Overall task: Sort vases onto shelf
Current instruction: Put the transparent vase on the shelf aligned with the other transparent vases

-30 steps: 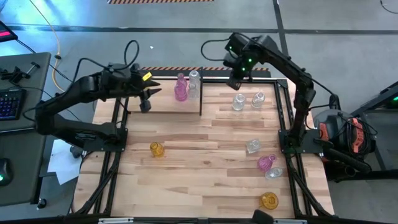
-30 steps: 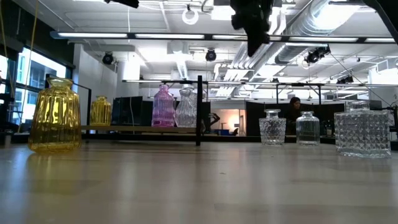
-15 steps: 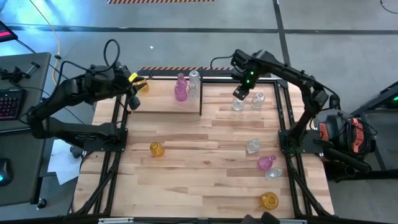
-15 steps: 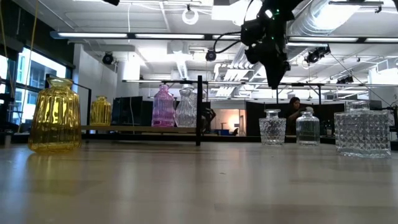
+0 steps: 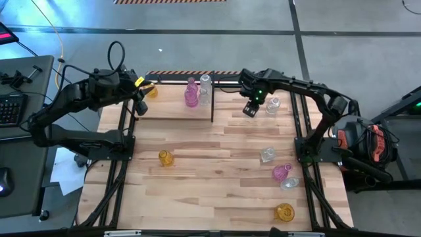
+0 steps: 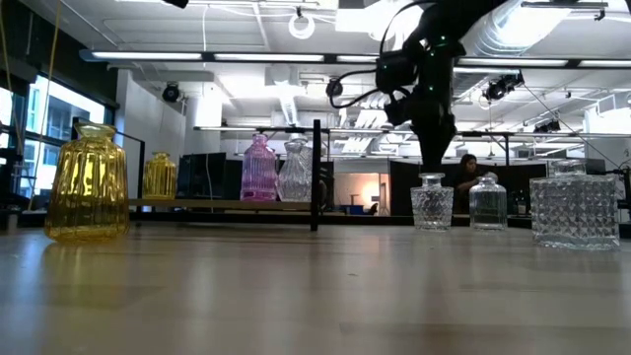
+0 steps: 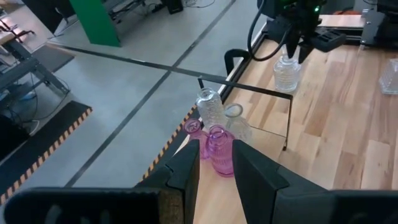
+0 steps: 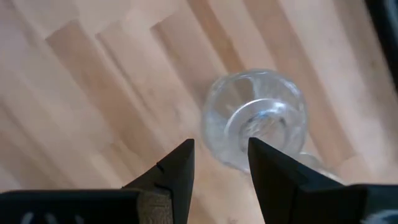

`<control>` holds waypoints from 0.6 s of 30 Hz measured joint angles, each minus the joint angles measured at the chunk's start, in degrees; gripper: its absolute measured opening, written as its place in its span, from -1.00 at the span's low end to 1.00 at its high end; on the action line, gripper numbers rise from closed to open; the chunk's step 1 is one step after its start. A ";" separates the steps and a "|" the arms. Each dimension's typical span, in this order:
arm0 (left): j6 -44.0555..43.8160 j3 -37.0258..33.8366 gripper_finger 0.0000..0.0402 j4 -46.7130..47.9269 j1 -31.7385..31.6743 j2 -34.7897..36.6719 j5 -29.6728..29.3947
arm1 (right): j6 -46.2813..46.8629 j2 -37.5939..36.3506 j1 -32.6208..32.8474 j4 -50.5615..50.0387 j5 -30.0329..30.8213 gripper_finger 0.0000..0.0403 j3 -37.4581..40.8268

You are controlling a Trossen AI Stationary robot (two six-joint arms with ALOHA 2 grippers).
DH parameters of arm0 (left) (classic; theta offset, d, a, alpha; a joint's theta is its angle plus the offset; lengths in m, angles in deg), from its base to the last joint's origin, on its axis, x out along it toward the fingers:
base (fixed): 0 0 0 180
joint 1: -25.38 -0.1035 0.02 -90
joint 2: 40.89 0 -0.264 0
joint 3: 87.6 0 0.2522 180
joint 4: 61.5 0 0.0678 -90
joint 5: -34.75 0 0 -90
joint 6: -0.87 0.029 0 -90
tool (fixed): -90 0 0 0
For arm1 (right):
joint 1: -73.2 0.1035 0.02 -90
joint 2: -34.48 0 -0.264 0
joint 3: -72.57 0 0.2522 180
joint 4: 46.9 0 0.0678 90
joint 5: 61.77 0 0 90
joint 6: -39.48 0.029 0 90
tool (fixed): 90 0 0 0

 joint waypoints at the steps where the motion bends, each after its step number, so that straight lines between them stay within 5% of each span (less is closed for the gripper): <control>1: -0.32 0.00 -0.56 0.00 0.00 0.00 0.03 | -0.13 0.00 -0.03 0.65 0.50 -0.34 0.29; 18: -1.42 0.00 -0.56 -0.08 0.00 -0.02 0.22 | 2.50 -0.37 -0.36 6.57 0.51 -0.36 9.28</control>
